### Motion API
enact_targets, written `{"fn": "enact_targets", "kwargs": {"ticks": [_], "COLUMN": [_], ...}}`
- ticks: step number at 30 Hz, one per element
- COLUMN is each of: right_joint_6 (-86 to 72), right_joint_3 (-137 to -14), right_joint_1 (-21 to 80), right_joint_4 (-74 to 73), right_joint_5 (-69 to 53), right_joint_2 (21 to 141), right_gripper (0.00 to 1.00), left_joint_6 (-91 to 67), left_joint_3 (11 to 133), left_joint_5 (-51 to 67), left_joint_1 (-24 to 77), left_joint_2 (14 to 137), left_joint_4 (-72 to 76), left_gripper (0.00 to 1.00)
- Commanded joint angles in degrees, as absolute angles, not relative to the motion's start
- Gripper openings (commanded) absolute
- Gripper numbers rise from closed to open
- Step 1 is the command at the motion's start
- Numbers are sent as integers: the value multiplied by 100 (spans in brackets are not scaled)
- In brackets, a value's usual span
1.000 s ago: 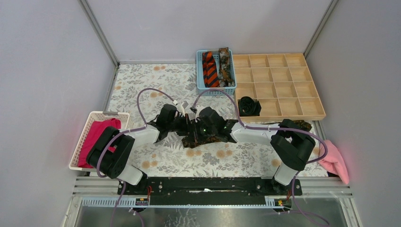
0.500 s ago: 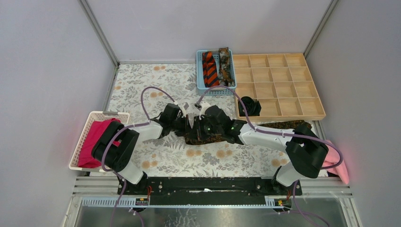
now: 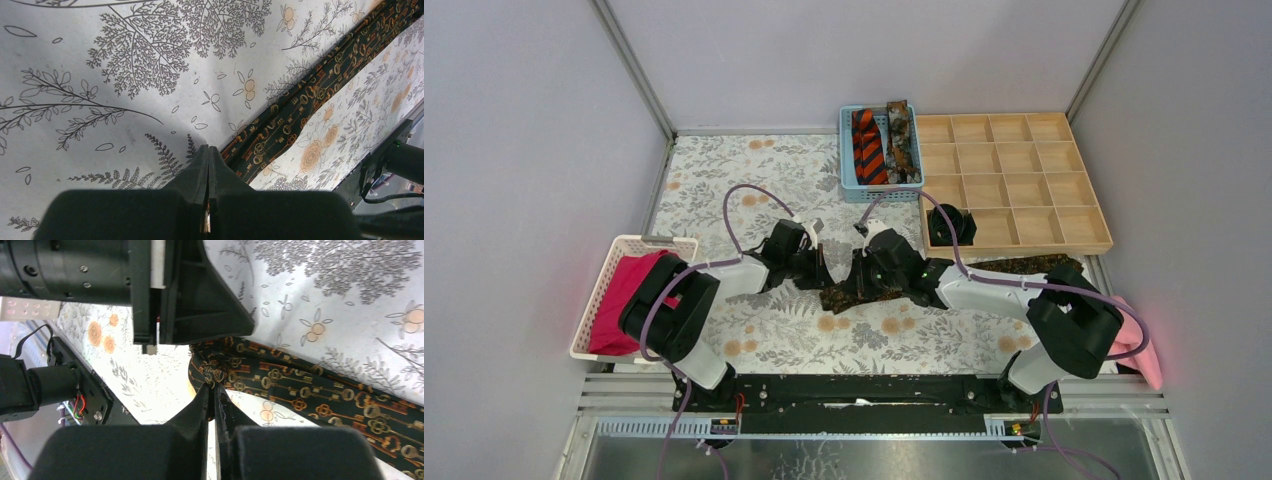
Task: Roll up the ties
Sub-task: Roll the tie at the center of the board.
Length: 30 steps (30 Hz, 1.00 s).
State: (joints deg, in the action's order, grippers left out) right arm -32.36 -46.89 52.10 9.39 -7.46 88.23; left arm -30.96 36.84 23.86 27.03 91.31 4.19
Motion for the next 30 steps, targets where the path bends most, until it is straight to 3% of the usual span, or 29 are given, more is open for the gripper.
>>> {"fn": "enact_targets", "kwargs": {"ticks": [1, 7, 16, 23, 28, 30], "right_joint_6": [-3044, -2970, -2909, -2885, -2784, -2750], "right_joint_3": [-4623, -4547, -4500, -4553, -4665, -4720], "right_joint_1": [5073, 4954, 4953, 4950, 4952, 4954], "right_joint_4": [862, 562, 196, 39, -182, -175], "right_joint_5": [-466, -254, -29, 377, 520, 475], "right_joint_2": [8544, 8606, 8944, 9229, 9324, 9310], "right_gripper": [0, 0, 1, 24, 26, 37], "left_joint_6": [-2923, -2927, -2924, -2922, -2900, -2893], "left_joint_3": [3768, 3755, 3877, 3973, 4015, 4022], "left_joint_5": [1991, 1758, 1945, 1941, 1903, 1895], "left_joint_1": [2742, 2764, 2841, 2856, 2874, 2870], "left_joint_2": [9000, 8603, 9043, 8987, 8926, 8919], "left_joint_4": [76, 9, 149, 92, 35, 35], "left_gripper": [0, 0, 0, 0, 0, 0]}}
